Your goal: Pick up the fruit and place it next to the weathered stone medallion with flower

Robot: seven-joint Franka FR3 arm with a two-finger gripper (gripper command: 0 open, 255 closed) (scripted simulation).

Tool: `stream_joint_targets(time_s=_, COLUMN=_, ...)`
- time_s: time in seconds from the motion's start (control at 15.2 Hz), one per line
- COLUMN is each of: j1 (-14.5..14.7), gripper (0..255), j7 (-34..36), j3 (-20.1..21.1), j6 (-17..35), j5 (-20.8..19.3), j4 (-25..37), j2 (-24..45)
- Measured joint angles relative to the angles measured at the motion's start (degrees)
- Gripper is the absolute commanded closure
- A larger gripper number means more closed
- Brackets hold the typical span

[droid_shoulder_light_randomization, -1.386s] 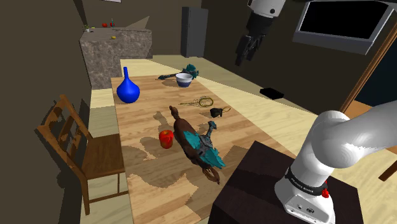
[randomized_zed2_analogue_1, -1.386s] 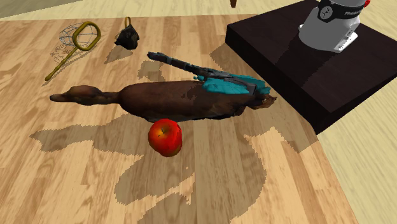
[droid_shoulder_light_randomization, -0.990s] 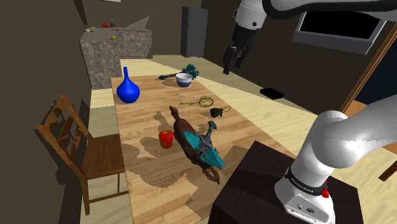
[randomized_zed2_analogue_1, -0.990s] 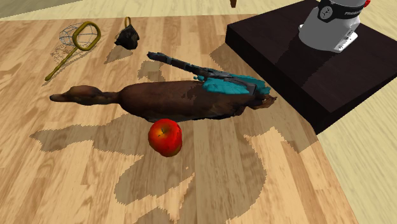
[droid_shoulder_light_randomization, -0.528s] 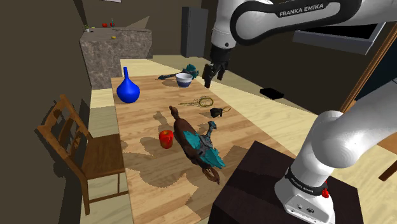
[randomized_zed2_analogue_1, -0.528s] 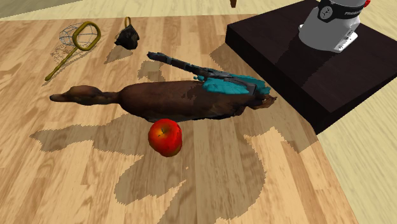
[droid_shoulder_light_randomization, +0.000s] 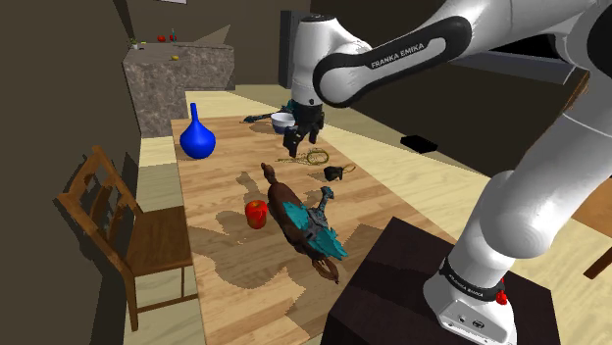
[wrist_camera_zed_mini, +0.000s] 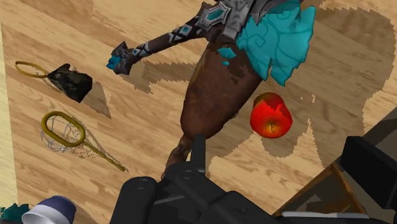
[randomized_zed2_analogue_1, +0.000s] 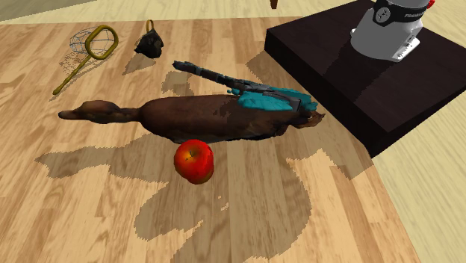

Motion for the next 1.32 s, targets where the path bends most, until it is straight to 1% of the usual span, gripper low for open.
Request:
stream_joint_targets(time_s=0.13, j1=-0.1, gripper=0, j7=1.6, j3=0.6, j6=1.8, j5=-1.7, j4=1.4, j2=4.0)
stream_joint_targets(time_s=0.4, j1=0.0, gripper=0, j7=5.0, j3=1.3, j6=4.2, j5=-5.5, j4=6.1, j2=13.0)
stream_joint_targets(time_s=0.59, j1=0.8, gripper=0, j7=7.9, j3=1.5, j6=5.4, j5=-8.4, j4=9.6, j2=19.2)
stream_joint_targets(time_s=0.99, j1=3.3, gripper=0, j7=12.1, j3=0.4, j6=6.2, j5=-13.7, j4=20.2, j2=33.5)
stream_joint_targets(time_s=1.25, j1=5.0, gripper=0, j7=13.2, j3=-0.7, j6=5.5, j5=-15.8, j4=28.3, j2=42.3)
stream_joint_targets(time_s=1.32, j1=5.6, gripper=0, j7=13.3, j3=-1.0, j6=4.8, j5=-16.1, j4=31.3, j2=45.1)
